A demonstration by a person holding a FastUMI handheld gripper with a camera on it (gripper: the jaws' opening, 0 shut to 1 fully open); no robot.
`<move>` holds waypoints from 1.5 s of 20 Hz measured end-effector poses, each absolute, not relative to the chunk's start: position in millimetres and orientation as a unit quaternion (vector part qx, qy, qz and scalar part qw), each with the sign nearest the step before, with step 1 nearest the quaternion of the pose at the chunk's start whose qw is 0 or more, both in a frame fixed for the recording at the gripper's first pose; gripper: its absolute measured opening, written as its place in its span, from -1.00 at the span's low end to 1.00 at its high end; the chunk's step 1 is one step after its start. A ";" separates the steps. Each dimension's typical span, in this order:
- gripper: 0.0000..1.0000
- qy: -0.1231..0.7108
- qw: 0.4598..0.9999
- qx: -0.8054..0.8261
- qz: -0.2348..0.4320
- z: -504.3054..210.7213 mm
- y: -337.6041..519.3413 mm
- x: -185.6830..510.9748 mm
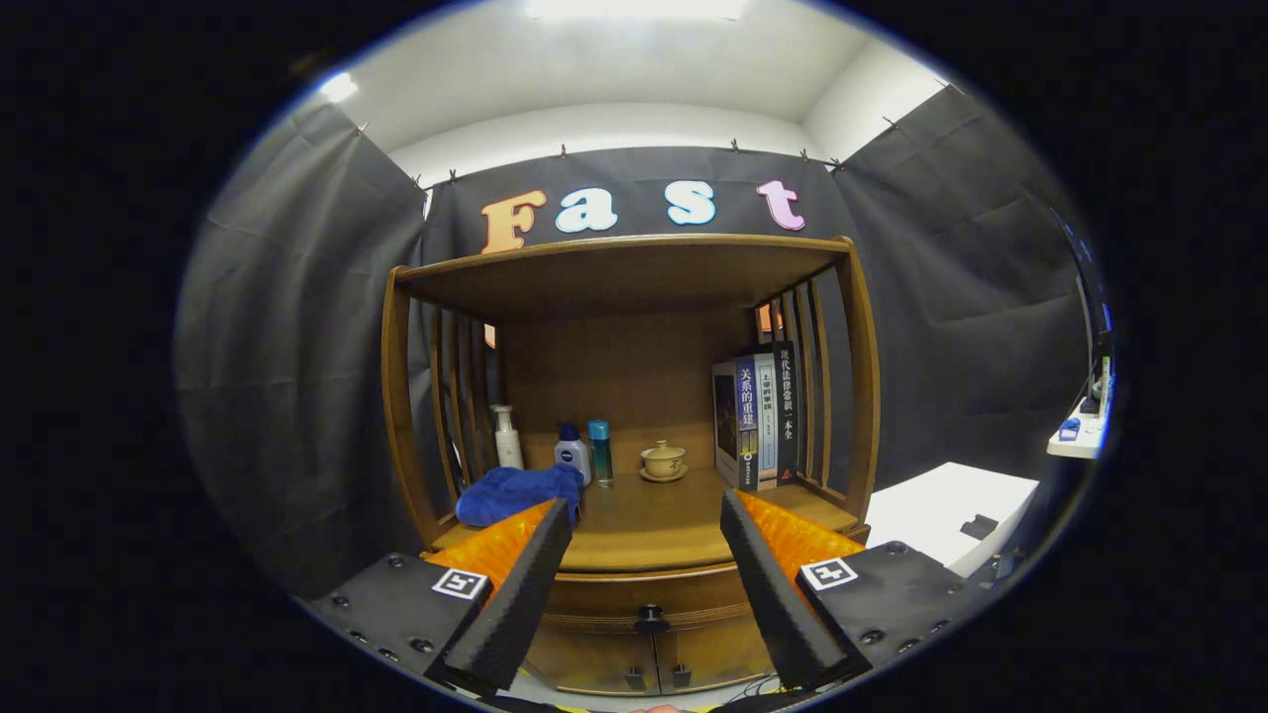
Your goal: Pull open the drawer, take out the items inside it, and place them on the countertop above the cabinet.
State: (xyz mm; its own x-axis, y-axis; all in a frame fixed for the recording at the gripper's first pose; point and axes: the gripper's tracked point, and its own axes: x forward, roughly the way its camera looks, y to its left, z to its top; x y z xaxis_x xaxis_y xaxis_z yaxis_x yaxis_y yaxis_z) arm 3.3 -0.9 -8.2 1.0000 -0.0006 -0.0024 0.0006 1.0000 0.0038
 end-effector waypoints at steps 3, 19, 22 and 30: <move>0.98 0.005 1.000 -0.003 0.000 -13.9 2.5 8.8; 0.98 0.040 0.999 0.006 -0.020 -88.0 -26.1 58.9; 0.97 0.050 0.999 0.017 0.011 -119.8 -17.8 75.5; 0.97 0.071 0.997 -0.003 -0.023 -181.5 -38.9 92.1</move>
